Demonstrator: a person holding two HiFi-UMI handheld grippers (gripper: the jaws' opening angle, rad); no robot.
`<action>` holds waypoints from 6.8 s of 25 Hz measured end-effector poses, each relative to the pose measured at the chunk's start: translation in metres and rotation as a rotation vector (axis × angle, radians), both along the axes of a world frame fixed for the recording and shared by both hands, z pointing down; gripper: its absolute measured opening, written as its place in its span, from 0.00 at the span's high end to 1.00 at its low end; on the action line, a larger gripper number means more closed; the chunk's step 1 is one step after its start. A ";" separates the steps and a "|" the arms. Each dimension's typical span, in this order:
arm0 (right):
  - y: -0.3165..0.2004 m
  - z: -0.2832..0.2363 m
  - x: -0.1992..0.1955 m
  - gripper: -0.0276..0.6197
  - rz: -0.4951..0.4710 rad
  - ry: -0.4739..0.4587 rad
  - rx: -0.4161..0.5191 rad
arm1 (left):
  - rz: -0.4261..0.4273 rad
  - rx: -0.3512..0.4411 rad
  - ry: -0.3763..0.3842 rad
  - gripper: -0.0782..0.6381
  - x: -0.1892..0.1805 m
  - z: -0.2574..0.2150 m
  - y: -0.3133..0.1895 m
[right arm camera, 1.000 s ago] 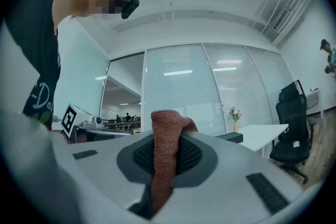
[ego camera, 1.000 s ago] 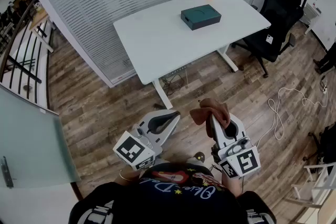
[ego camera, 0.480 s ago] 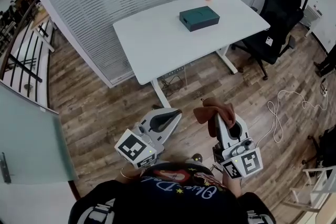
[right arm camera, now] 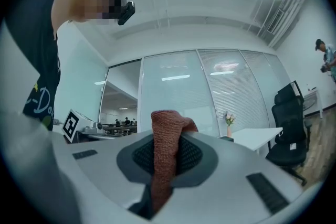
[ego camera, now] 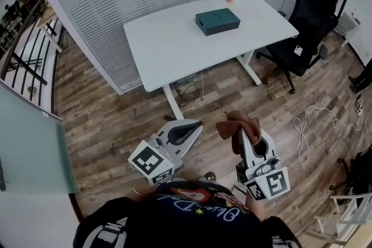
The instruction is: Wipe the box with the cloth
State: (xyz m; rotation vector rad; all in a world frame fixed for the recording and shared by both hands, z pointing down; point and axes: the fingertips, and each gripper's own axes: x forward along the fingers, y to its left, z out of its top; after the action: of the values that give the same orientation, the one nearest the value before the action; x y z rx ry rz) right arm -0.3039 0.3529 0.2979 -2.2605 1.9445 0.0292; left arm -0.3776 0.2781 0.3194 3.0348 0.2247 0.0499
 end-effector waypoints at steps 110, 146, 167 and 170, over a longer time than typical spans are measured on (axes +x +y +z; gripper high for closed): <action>-0.550 0.036 0.456 0.90 -0.718 0.233 -0.092 | -0.814 0.001 -0.024 0.89 0.408 0.035 -0.436; -0.644 0.209 0.374 0.90 -0.863 0.843 -0.596 | -0.851 -0.088 -0.010 0.89 0.374 0.059 -0.478; -0.631 0.218 0.446 0.90 -0.726 0.854 -0.725 | -0.818 -0.069 -0.019 0.89 0.383 0.055 -0.466; -0.629 0.220 0.456 0.90 -0.713 0.842 -0.738 | -0.810 -0.069 -0.021 0.89 0.386 0.055 -0.465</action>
State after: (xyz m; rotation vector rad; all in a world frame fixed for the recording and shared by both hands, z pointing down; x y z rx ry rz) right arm 0.1519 -0.2764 0.5176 -1.8363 3.6214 0.2447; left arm 0.0086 -0.1868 0.3746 2.8084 -0.9669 0.0103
